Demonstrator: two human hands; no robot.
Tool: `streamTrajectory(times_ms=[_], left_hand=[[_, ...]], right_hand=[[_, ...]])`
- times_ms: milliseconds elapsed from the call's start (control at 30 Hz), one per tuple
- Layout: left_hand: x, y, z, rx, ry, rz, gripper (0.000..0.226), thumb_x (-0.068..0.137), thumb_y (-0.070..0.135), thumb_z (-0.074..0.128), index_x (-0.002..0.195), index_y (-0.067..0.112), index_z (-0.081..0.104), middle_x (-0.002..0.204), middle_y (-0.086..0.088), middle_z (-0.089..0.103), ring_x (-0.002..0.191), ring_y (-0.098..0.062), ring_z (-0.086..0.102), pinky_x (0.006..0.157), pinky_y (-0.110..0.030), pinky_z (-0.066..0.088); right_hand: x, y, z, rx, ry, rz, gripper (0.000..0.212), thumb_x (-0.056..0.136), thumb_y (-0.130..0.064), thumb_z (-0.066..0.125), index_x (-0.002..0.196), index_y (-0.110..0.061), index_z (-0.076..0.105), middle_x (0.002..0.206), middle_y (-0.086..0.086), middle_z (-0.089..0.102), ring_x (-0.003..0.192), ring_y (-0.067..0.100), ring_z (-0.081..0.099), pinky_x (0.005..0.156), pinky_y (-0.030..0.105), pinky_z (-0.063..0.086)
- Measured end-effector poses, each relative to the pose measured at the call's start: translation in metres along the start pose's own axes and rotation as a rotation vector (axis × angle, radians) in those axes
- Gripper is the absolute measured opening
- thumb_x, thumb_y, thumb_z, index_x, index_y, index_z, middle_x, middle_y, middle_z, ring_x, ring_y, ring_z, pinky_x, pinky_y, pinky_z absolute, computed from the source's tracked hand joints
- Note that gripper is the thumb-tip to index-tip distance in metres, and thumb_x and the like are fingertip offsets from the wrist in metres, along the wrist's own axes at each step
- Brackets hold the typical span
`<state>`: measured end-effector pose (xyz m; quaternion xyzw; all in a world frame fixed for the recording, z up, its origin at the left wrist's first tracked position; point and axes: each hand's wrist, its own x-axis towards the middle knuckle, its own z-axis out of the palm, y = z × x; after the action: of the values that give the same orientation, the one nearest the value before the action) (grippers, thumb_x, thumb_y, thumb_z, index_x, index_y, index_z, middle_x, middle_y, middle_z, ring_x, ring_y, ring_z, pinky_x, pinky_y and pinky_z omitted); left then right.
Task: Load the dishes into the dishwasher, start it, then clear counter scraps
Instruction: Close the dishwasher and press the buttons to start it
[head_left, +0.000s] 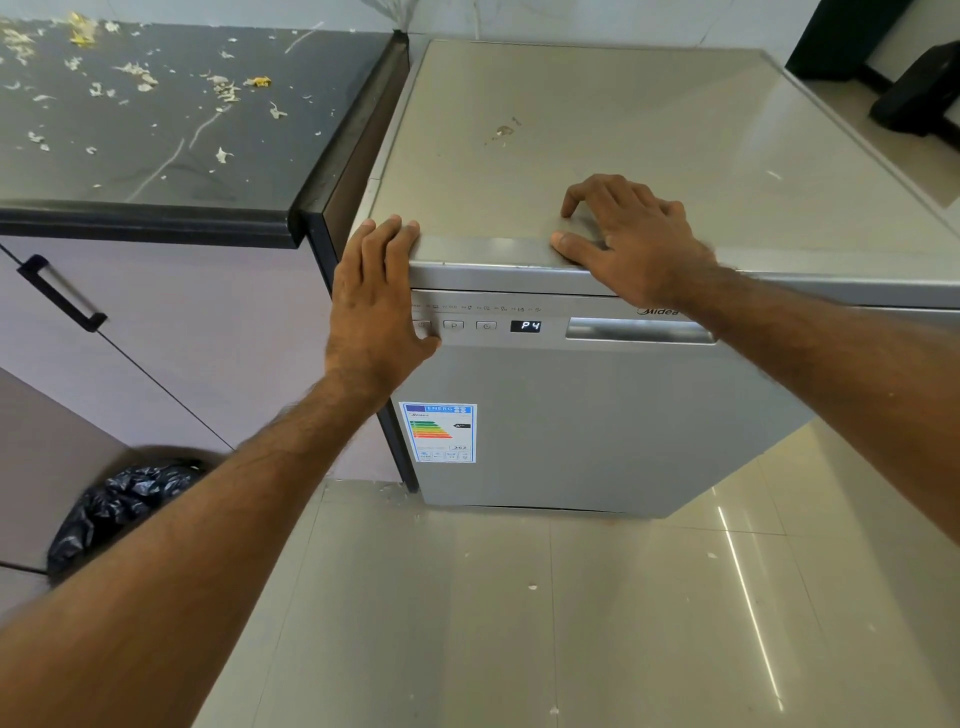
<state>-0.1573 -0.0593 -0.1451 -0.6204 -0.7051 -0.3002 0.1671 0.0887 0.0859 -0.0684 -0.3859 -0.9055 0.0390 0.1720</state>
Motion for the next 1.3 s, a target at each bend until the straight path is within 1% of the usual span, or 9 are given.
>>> streamTrajectory(times_ms=[133,467,633,1067,1233,1300], left_hand=[[0.000,0.000,0.000,0.002,-0.005,0.001,0.103,0.067,0.042,0.086,0.147,0.008,0.032,0.151,-0.014,0.036,0.143,-0.035,0.028,0.119,-0.051,0.027],[0.000,0.000,0.000,0.001,-0.003,0.001,0.103,0.067,0.043,0.085,0.148,0.009,0.031,0.151,-0.013,0.035,0.143,-0.034,0.026,0.120,-0.049,0.027],[0.000,0.000,-0.001,-0.009,-0.002,-0.002,0.103,0.068,0.043,0.086,0.148,0.009,0.031,0.151,-0.013,0.036,0.143,-0.034,0.027,0.119,-0.051,0.028],[-0.001,0.004,-0.006,0.011,-0.033,-0.004,0.105,0.065,0.041,0.088,0.148,0.008,0.031,0.151,-0.013,0.036,0.144,-0.034,0.026,0.119,-0.049,0.028],[0.000,0.005,-0.009,0.038,-0.042,-0.008,0.105,0.066,0.040,0.088,0.148,0.009,0.029,0.151,-0.014,0.035,0.143,-0.035,0.026,0.117,-0.056,0.028],[0.000,0.007,-0.010,0.046,-0.052,-0.006,0.105,0.066,0.039,0.088,0.148,0.009,0.029,0.151,-0.014,0.034,0.143,-0.035,0.025,0.116,-0.060,0.025]], right_hand=[[0.000,0.000,0.001,0.004,0.004,0.004,0.034,0.096,-0.057,0.043,0.123,-0.035,0.046,0.140,-0.011,0.042,0.134,0.017,0.037,0.106,0.043,0.024],[0.000,-0.001,0.000,-0.009,0.000,-0.004,0.035,0.097,-0.056,0.043,0.123,-0.033,0.046,0.142,-0.009,0.042,0.133,0.019,0.038,0.106,0.046,0.026],[0.000,0.000,0.001,-0.009,0.002,-0.007,0.035,0.097,-0.056,0.044,0.123,-0.033,0.045,0.141,-0.010,0.043,0.133,0.019,0.038,0.105,0.045,0.026],[-0.002,-0.001,0.000,0.009,0.006,0.009,0.033,0.097,-0.055,0.044,0.122,-0.034,0.046,0.138,-0.011,0.043,0.133,0.017,0.037,0.106,0.042,0.025],[-0.002,-0.003,0.000,0.017,-0.001,0.014,0.034,0.096,-0.056,0.044,0.122,-0.035,0.046,0.138,-0.011,0.043,0.133,0.017,0.037,0.107,0.042,0.025],[-0.002,-0.002,0.001,0.023,0.005,0.020,0.035,0.096,-0.057,0.044,0.122,-0.035,0.046,0.139,-0.012,0.043,0.133,0.016,0.037,0.107,0.042,0.025]])
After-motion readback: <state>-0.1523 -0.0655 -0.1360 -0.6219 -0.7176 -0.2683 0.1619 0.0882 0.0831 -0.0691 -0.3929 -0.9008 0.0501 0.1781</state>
